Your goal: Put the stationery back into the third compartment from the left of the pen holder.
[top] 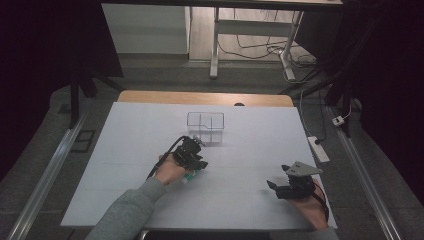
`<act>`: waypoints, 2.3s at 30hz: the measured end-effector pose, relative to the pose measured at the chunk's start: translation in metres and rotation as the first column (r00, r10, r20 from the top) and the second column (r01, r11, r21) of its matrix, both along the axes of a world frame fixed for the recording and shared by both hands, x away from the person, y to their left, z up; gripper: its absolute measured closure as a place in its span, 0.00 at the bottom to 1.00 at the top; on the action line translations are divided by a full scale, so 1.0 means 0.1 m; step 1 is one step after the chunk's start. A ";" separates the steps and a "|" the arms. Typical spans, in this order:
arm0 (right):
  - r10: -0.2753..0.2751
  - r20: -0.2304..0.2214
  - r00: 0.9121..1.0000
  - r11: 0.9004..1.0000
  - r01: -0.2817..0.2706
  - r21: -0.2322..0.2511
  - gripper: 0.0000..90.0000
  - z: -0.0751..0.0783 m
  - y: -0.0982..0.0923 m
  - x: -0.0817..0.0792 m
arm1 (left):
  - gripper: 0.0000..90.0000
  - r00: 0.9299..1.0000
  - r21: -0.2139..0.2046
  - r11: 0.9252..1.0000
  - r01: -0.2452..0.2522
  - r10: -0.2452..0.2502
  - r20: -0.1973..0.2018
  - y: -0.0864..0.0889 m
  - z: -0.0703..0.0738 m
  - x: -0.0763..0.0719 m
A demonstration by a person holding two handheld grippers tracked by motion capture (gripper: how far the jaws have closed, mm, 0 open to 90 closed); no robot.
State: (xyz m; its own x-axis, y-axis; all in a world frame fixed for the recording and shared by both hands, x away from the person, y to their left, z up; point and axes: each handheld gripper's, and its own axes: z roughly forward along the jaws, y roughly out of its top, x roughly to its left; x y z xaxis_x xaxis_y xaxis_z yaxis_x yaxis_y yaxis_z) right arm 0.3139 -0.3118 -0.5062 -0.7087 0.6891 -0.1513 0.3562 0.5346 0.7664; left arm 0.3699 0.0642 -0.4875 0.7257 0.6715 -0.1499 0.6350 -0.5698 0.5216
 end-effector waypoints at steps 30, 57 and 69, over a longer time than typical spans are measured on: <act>0.002 0.013 1.000 0.999 -0.002 0.036 0.21 0.02 0.00 -0.01 | 0.72 0.968 -0.235 0.971 -0.031 0.088 0.235 0.49 0.31 -0.20; 0.004 0.010 1.000 1.000 -0.004 0.022 0.21 0.00 0.02 0.00 | 0.72 0.941 -0.406 0.914 0.000 0.138 0.310 0.62 0.46 -0.17; 0.005 0.009 1.000 1.000 -0.005 0.014 0.21 0.00 0.02 0.00 | 0.72 0.935 -0.458 0.889 0.007 0.156 0.317 0.60 0.56 -0.04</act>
